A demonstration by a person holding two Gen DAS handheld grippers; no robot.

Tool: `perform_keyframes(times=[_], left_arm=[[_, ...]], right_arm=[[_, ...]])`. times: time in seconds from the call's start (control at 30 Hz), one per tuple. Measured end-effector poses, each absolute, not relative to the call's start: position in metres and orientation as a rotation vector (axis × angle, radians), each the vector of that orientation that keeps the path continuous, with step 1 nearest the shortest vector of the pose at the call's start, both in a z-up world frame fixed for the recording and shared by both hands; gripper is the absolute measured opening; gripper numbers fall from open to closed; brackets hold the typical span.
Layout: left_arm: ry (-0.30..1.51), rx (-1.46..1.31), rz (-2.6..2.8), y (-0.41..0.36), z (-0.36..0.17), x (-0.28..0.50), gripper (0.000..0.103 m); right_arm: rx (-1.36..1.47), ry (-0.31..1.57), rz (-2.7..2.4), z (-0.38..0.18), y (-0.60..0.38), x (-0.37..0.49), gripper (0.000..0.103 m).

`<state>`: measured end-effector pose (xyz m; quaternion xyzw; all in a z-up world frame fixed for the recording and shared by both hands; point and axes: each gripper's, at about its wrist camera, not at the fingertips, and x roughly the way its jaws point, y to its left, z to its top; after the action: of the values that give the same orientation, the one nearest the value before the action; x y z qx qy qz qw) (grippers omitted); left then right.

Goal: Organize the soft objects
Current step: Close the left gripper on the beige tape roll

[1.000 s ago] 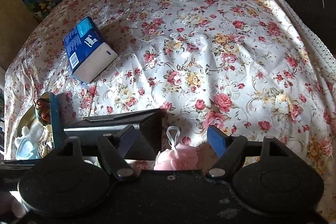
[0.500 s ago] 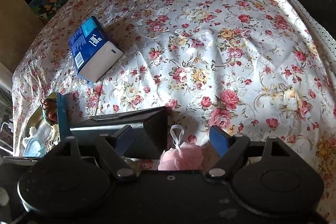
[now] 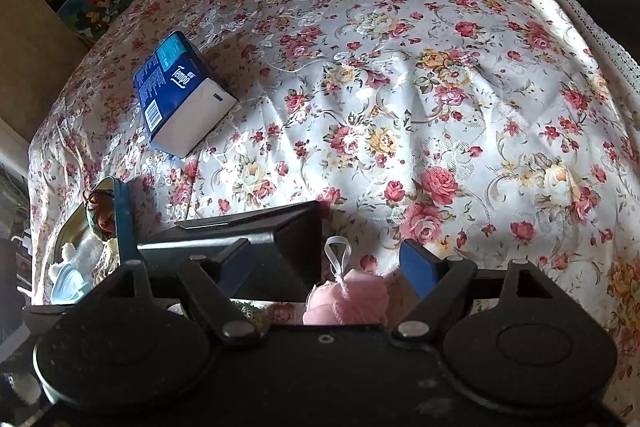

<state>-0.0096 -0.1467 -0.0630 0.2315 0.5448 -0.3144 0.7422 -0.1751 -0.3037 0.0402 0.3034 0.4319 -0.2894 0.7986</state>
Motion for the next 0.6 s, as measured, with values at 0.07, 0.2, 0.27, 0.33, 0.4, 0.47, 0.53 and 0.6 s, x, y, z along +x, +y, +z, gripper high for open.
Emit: perform_keyframes(times=[0.07,0.2,0.27,0.33,0.4,0.47,0.53,0.6], left_arm=[[1.188,0.517,-0.670,-0.145,-0.063,-0.009,0.063],[1.197,0.511,-0.648,-0.142,-0.065,-0.004,0.064],[1.197,0.517,-0.652,-0.142,-0.066,-0.005,0.065],[1.199,0.543,-0.658,-0.145,-0.068,-0.008,0.063],[1.215,0.565,-0.676,-0.149,-0.072,-0.014,0.063],[1.255,0.572,-0.678,-0.151,-0.080,-0.016,0.061],[1.247,0.585,-0.667,-0.153,-0.082,-0.017,0.058],[1.249,0.562,-0.661,-0.152,-0.080,-0.014,0.048]], right_arm=[[0.653,0.927,-0.622,0.040,-0.304,-0.175,0.081],[0.653,0.926,-0.623,0.040,-0.303,-0.175,0.081],[0.650,0.928,-0.621,0.040,-0.303,-0.175,0.081],[0.648,0.929,-0.621,0.039,-0.303,-0.175,0.081],[0.648,0.929,-0.622,0.039,-0.303,-0.175,0.081],[0.653,0.929,-0.623,0.038,-0.304,-0.175,0.081],[0.655,0.928,-0.624,0.038,-0.305,-0.175,0.081],[0.655,0.929,-0.626,0.037,-0.305,-0.175,0.081]])
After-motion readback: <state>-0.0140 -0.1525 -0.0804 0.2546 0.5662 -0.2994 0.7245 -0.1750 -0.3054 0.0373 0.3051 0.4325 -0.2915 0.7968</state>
